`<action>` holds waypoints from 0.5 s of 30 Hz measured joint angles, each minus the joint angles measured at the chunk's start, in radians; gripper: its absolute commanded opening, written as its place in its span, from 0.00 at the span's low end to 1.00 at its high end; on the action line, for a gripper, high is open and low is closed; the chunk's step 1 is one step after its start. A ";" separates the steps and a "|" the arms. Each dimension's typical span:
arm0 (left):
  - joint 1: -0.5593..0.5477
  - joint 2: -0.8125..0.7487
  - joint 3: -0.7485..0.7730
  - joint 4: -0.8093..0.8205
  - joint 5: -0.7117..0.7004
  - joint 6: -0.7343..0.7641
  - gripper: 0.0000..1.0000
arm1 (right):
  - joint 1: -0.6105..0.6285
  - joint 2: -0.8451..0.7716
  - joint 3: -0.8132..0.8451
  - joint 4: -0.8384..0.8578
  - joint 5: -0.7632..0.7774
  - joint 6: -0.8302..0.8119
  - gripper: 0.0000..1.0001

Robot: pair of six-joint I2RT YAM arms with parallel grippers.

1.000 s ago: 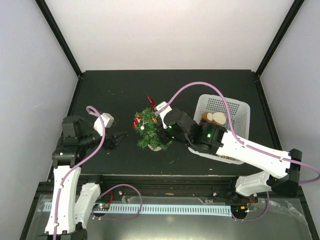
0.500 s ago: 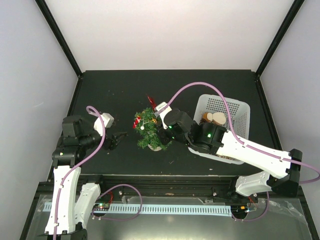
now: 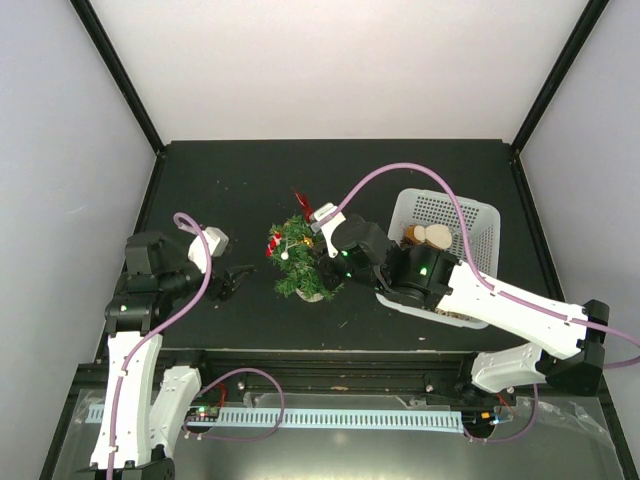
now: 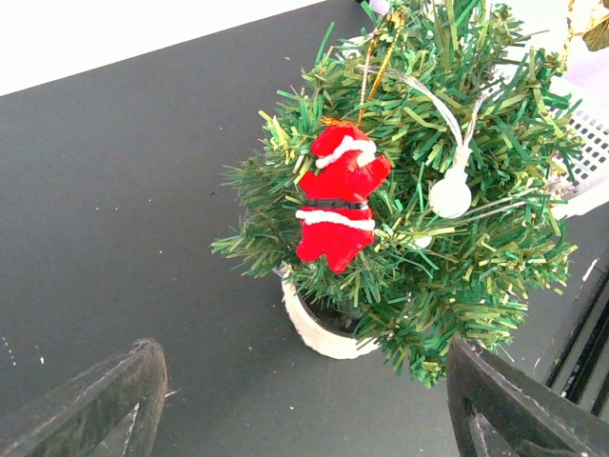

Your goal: Decorate the small christmas tree

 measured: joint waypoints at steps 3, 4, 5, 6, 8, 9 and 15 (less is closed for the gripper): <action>0.001 -0.004 0.000 0.000 0.000 0.000 0.81 | 0.000 0.000 0.000 0.000 -0.011 0.005 0.01; 0.001 -0.004 0.000 0.000 0.000 0.000 0.81 | 0.000 0.000 0.000 0.001 -0.013 0.006 0.01; 0.001 -0.004 0.000 0.000 0.000 0.000 0.81 | 0.000 0.000 0.000 0.002 -0.016 0.007 0.01; 0.001 -0.004 0.000 0.000 0.000 0.000 0.81 | 0.000 0.000 0.000 0.002 -0.018 0.009 0.01; 0.001 -0.004 0.000 0.000 0.000 0.000 0.81 | 0.000 0.000 -0.002 0.003 -0.018 0.010 0.01; 0.001 -0.004 0.000 0.000 0.000 0.000 0.81 | 0.000 0.000 -0.003 0.003 -0.018 0.010 0.01; 0.001 -0.004 0.000 0.000 0.000 0.000 0.81 | 0.000 -0.001 -0.020 0.010 -0.016 0.010 0.01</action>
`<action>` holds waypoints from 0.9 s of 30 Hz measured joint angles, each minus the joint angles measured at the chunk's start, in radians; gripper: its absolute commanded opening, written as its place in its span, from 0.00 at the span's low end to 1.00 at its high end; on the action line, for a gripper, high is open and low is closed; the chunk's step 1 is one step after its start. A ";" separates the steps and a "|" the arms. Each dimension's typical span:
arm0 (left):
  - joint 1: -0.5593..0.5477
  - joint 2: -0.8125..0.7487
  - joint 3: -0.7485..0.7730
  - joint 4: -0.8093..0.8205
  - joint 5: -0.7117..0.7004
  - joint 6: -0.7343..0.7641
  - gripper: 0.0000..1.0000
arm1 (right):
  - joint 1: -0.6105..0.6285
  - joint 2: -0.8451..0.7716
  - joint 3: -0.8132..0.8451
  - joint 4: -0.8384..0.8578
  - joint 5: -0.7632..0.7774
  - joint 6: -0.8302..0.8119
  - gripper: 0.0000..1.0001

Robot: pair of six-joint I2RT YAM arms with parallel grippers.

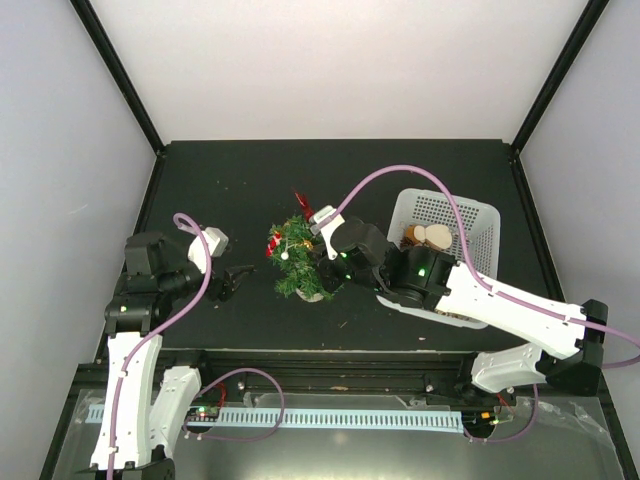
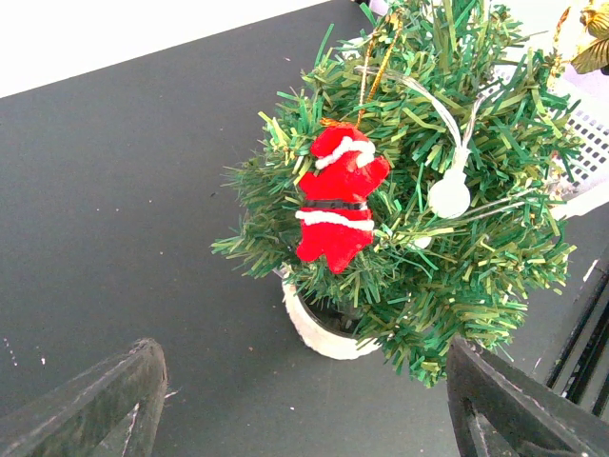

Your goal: Decorate the small christmas tree

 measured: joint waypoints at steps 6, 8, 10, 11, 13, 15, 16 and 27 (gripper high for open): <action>0.000 0.000 0.000 0.000 0.000 0.000 0.81 | 0.000 0.000 -0.007 0.005 0.008 0.002 0.01; 0.000 0.000 0.000 0.000 0.000 0.000 0.81 | 0.000 0.000 -0.015 0.007 0.016 0.004 0.01; 0.000 0.000 0.000 0.000 0.000 0.000 0.81 | 0.000 0.000 -0.022 0.008 0.024 0.006 0.01; 0.000 0.000 0.000 0.000 0.000 0.000 0.81 | 0.000 0.000 -0.024 0.008 0.027 0.007 0.01; 0.000 0.000 0.000 0.000 0.000 0.000 0.81 | 0.000 0.001 -0.029 0.008 0.032 0.008 0.01; 0.002 0.000 0.000 0.000 0.000 0.000 0.81 | 0.000 0.003 -0.031 0.008 0.034 0.008 0.01; 0.003 0.000 0.000 0.000 0.000 0.000 0.81 | 0.000 0.004 -0.031 0.008 0.036 0.008 0.01; 0.005 0.000 0.000 0.000 0.000 0.001 0.81 | 0.000 0.007 -0.031 0.010 0.040 0.008 0.01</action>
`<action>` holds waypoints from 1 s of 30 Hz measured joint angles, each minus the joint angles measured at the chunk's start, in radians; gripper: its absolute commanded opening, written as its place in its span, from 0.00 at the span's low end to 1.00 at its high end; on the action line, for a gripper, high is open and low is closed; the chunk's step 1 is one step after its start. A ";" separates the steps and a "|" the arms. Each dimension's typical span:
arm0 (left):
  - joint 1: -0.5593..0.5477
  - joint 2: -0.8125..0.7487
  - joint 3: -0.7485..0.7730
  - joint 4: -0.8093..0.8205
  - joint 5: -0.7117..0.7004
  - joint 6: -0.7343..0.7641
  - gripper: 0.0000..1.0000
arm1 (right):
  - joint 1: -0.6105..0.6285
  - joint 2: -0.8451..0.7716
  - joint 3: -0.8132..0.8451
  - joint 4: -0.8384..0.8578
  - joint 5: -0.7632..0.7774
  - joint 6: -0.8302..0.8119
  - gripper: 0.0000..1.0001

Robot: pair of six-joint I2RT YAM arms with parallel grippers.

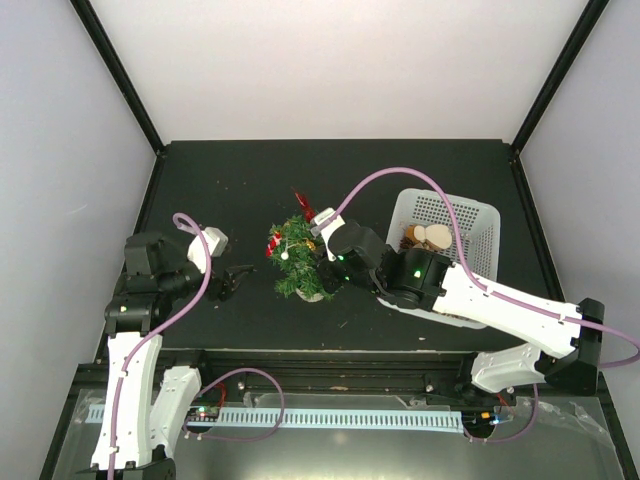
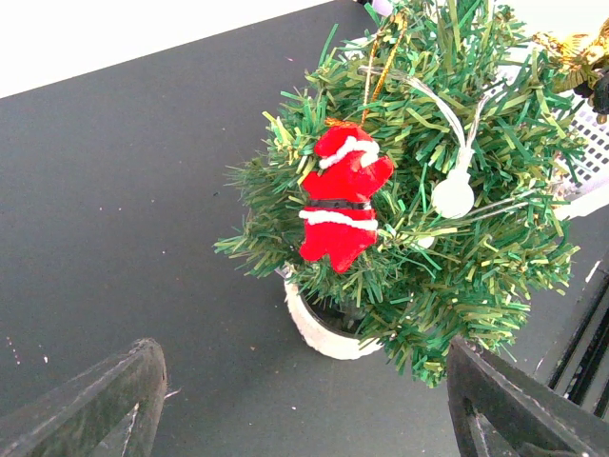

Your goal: Decorate the small christmas tree

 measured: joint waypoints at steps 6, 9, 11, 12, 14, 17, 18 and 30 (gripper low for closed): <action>0.001 0.000 0.000 0.000 0.000 0.000 0.81 | 0.000 0.000 0.000 0.001 -0.010 0.000 0.01; 0.001 0.000 0.000 0.000 0.000 0.000 0.81 | 0.000 0.000 0.000 0.000 -0.016 0.000 0.01; 0.001 0.000 0.000 0.000 0.000 0.000 0.81 | 0.000 0.000 0.000 -0.002 -0.018 0.000 0.01; 0.001 0.000 0.000 0.000 0.000 0.000 0.81 | 0.000 0.000 0.000 -0.003 -0.019 0.000 0.01; 0.001 0.000 0.000 0.000 0.000 0.000 0.81 | 0.000 0.000 0.000 -0.006 -0.019 0.000 0.01; 0.001 0.000 0.000 0.000 0.000 0.000 0.81 | 0.000 0.000 0.000 -0.011 -0.021 0.000 0.01; 0.001 0.000 0.000 0.000 0.000 0.000 0.81 | 0.000 0.000 0.000 -0.011 -0.022 0.000 0.01; 0.001 0.000 0.000 0.000 0.000 0.002 0.81 | 0.000 0.000 0.001 -0.026 -0.029 -0.003 0.01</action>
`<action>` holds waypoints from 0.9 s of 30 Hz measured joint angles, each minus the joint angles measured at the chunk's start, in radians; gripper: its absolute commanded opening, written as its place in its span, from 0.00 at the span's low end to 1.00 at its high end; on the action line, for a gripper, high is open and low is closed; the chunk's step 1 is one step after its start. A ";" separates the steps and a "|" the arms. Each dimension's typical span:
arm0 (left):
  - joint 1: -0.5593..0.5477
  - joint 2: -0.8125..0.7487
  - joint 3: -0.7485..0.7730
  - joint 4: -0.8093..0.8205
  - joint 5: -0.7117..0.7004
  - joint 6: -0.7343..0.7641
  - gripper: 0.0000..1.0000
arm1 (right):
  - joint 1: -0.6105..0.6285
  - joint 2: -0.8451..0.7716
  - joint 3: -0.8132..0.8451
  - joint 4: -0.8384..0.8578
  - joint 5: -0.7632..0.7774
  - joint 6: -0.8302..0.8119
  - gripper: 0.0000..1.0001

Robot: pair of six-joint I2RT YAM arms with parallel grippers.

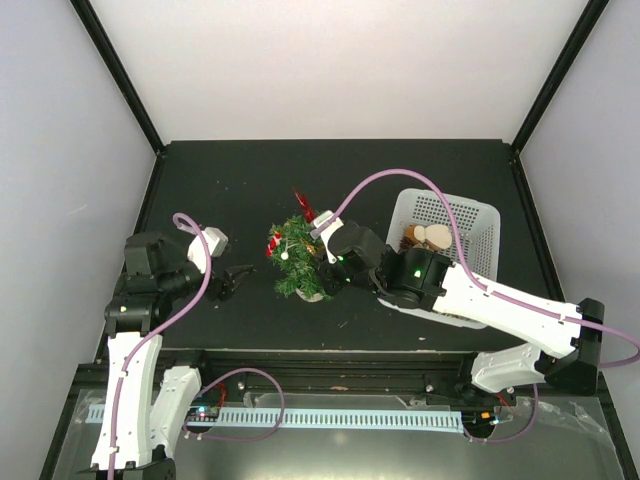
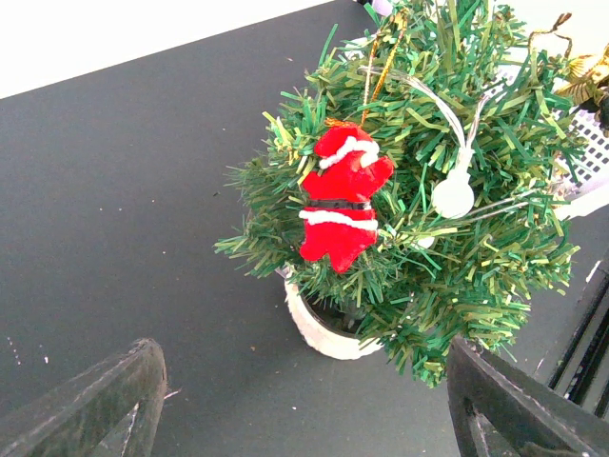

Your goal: Decorate the small christmas tree

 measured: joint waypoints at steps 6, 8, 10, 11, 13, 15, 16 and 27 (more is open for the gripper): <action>0.000 0.000 0.000 0.000 0.000 0.000 0.81 | 0.000 0.006 0.041 -0.018 -0.001 -0.011 0.01; 0.000 0.000 0.000 0.000 0.000 0.000 0.81 | 0.000 0.012 0.058 -0.024 -0.001 -0.013 0.01; 0.000 0.000 0.000 0.000 0.000 0.001 0.81 | 0.000 0.016 0.070 -0.029 -0.002 -0.016 0.01; 0.000 0.000 0.000 0.000 0.000 0.001 0.81 | 0.000 0.018 0.076 -0.036 -0.003 -0.016 0.01; 0.000 0.000 0.000 0.000 0.000 0.001 0.81 | 0.000 0.024 0.085 -0.046 -0.005 -0.017 0.01; 0.000 0.000 0.000 0.000 0.000 0.001 0.81 | 0.000 0.033 0.092 -0.056 -0.006 -0.017 0.01; 0.000 0.000 0.000 0.000 0.000 0.001 0.81 | 0.000 0.039 0.095 -0.063 -0.008 -0.017 0.01; 0.004 -0.008 -0.001 0.000 0.001 0.005 0.81 | 0.000 0.073 0.099 -0.120 -0.023 -0.018 0.01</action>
